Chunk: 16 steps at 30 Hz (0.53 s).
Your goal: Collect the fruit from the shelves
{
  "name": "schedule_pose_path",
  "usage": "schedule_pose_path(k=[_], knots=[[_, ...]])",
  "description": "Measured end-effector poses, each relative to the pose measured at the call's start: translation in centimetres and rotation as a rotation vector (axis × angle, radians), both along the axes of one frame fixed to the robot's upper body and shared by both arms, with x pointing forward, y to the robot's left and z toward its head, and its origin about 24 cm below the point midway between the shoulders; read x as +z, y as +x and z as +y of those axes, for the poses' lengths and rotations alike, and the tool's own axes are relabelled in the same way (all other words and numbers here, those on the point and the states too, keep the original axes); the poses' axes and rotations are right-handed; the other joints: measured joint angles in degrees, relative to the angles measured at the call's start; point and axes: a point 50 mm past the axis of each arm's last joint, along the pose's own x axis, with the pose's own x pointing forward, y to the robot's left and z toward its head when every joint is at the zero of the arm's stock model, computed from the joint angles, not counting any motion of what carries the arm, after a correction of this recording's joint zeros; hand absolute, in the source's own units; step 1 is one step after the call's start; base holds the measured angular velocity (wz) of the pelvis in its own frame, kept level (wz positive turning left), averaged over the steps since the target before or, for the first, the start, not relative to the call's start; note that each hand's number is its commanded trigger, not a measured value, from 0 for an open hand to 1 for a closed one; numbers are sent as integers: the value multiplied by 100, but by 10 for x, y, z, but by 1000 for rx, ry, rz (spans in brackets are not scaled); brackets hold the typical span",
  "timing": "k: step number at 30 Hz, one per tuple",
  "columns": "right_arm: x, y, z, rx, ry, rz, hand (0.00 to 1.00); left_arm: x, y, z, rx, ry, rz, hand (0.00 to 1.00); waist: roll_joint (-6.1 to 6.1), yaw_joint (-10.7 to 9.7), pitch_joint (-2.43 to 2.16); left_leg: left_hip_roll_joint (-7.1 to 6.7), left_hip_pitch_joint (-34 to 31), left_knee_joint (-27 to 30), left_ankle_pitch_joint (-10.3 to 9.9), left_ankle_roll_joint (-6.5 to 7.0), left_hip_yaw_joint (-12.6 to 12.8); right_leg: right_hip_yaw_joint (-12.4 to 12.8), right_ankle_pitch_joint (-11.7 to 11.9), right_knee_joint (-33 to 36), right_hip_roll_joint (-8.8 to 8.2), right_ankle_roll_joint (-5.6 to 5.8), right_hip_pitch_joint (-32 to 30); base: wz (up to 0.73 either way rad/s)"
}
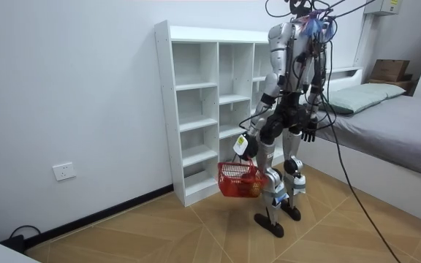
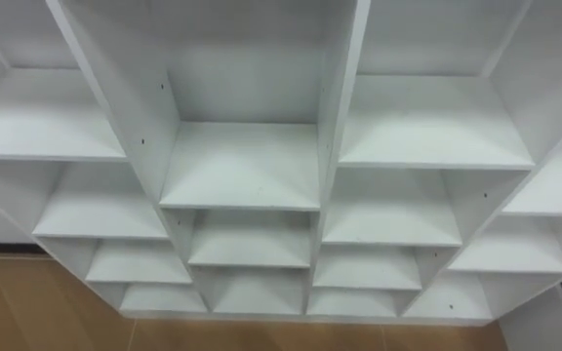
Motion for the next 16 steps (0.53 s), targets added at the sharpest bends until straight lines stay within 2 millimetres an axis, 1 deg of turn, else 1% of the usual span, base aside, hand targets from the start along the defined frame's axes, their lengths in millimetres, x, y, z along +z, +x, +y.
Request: schedule_pose_path(k=[4,5,9,16], knots=[[0,0,0,25,-12,9,0,0,3,0,-4,6,-11,100,19,-16,8,-2,78,-37,-1,0,8,6,-7,4,-4,-2,19,0],[0,2,0,30,-16,4,0,1,5,0,-5,6,-17,100,21,-25,0,-2,89,-48,-1,0,7,9,-11,8,-4,-2,22,0],[0,4,0,52,-21,5,0,1,9,0,-8,11,-28,100,5,-33,3,0,100,-51,-1,-1,34,25,-12,10,0,-4,27,-1],[-1,2,2,122,-10,55,0,2,12,1,-9,16,-30,100,-42,-47,18,-1,186,-79,-28,0,59,71,-51,40,-1,5,77,-3]])
